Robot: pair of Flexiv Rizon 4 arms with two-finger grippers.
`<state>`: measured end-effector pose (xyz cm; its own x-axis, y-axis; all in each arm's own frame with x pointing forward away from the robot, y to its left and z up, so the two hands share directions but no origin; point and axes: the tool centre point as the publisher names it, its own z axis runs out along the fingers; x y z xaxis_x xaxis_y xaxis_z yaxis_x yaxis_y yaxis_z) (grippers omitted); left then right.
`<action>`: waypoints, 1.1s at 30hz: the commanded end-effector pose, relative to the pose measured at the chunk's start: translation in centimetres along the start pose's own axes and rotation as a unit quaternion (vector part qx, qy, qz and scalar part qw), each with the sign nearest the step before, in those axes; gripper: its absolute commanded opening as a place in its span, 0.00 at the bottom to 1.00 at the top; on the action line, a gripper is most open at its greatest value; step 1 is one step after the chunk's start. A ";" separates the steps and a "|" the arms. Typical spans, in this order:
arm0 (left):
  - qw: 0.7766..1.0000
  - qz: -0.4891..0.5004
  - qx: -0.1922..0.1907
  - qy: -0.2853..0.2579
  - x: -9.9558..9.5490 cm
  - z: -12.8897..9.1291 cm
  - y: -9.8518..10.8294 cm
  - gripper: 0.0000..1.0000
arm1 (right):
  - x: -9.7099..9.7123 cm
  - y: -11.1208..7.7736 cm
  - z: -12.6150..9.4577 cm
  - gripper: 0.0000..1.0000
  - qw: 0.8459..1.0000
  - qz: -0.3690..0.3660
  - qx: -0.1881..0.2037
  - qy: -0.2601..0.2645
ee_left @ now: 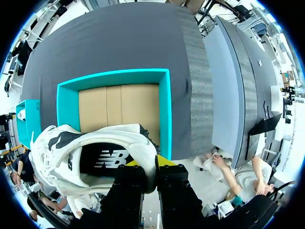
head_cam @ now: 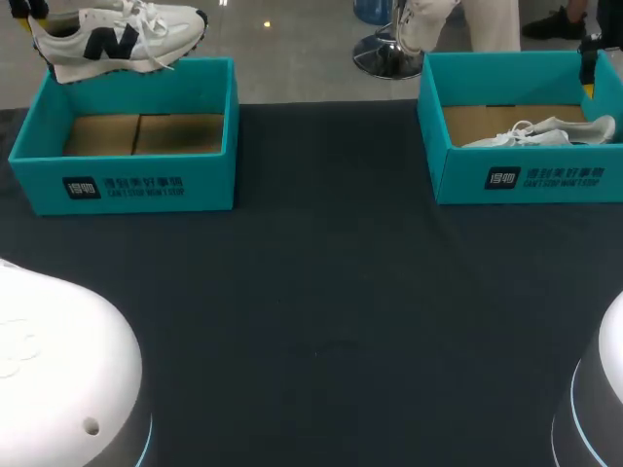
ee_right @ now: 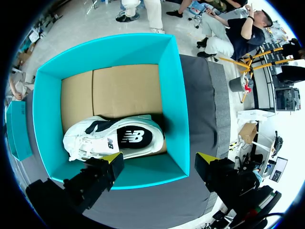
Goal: Take the shoe out of the shoebox, open the shoe tongue, remove and reinsert the insole, then place the shoe into the shoebox
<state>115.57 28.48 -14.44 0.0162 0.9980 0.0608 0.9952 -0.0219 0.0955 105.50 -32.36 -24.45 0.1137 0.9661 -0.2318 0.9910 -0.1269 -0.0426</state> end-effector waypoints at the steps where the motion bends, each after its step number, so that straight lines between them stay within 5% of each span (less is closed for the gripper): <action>1: 1.000 0.010 -0.009 0.006 0.1 -2.7 -0.5 0.00 | 0.0 0.2 0.0 1.00 1.000 0.000 0.002 0.000; 26: 1.000 0.016 -0.009 0.008 0.1 -2.9 -0.6 0.00 | 0.0 0.2 0.0 1.00 1.000 0.000 0.002 0.000; 33: 0.999 0.033 -0.023 0.003 -5.5 -3.9 -4.4 0.00 | 0.0 0.2 0.0 1.00 1.000 0.000 0.002 0.000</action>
<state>113.76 24.71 -11.61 0.0775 0.9962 0.0396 0.9928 -0.0807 0.0880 105.50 -32.35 -24.46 0.1135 0.9661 -0.2318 0.9910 -0.1267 -0.0427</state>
